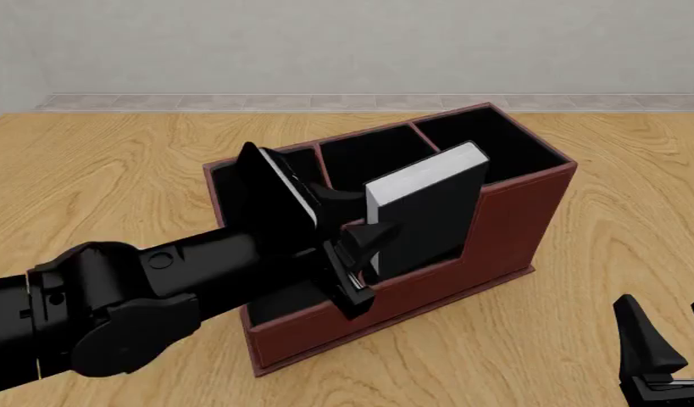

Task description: Pick up the book and place it in the back compartment of the caddy.

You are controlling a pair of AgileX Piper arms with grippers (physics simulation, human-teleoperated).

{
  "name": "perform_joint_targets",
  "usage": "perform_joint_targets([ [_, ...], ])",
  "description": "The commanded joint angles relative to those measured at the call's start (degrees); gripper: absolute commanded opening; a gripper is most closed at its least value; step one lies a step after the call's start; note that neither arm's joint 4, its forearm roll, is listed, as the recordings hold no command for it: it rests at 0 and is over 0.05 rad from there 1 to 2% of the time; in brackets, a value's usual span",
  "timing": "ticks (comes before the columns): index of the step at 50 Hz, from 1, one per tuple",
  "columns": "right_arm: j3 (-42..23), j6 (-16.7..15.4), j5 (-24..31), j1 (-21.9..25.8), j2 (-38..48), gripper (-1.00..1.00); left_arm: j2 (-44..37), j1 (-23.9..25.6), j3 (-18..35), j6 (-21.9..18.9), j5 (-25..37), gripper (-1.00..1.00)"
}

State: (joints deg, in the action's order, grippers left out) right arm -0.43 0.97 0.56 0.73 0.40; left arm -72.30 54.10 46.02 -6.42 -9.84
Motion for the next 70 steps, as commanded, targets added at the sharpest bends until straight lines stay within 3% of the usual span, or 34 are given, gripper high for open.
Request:
perform_joint_targets([
  [1, 0.0, 0.0, 0.0, 0.0, 0.0, 1.0, -2.8, -1.4, 2.4, -1.7, -0.7, -1.0],
  [14, 0.0, 0.0, 0.0, 0.0, 0.0, 1.0, -8.6, -3.1, 1.8, -1.2, -5.4, -1.0],
  [53, 0.0, 0.0, 0.0, 0.0, 0.0, 1.0, -15.2, -7.9, -0.3, -0.2, -11.3, -1.0],
  [70, 0.0, 0.0, 0.0, 0.0, 0.0, 1.0, -17.8, -6.9, -0.4, 0.4, -14.0, -1.0],
])
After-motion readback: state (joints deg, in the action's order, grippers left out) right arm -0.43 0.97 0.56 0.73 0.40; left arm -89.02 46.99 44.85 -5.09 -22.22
